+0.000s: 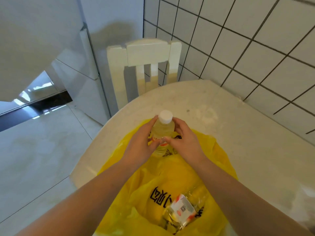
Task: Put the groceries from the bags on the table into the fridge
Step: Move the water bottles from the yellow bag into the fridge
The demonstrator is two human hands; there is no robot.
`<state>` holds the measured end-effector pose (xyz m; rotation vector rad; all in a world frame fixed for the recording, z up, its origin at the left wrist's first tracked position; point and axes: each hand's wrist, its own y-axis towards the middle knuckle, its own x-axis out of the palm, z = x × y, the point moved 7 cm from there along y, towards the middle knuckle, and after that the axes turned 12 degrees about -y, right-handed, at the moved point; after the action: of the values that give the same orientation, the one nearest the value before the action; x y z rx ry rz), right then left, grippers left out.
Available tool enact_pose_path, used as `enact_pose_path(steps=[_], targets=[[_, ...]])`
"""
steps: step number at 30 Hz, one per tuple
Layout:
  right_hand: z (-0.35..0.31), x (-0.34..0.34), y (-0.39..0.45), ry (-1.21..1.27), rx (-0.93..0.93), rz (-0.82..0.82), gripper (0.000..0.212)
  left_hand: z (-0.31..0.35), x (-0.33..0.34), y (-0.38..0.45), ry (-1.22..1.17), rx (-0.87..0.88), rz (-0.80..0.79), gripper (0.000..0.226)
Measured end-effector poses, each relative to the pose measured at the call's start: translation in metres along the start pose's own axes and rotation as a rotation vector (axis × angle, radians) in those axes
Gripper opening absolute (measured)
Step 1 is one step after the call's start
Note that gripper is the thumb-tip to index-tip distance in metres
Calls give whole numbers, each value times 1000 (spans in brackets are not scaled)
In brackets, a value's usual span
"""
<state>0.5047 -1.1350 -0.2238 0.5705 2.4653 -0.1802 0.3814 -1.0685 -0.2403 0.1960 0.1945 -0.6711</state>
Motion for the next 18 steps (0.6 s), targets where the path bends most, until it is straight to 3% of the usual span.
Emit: enact_pose_path(steps=[5, 10, 14, 18], targets=[[-1, -1, -1, -18, -19, -48, 66, -5, 4, 0, 51, -7, 3, 74], [8, -13, -22, -88, 32, -107, 93, -10, 6, -18, 38, -77, 41, 90], [26, -28, -66, -264, 31, -127, 83, -13, 17, -72, -73, -123, 135, 90], [39, -12, -115, -576, -123, -307, 61, -23, 55, -137, -56, -160, -2, 73]])
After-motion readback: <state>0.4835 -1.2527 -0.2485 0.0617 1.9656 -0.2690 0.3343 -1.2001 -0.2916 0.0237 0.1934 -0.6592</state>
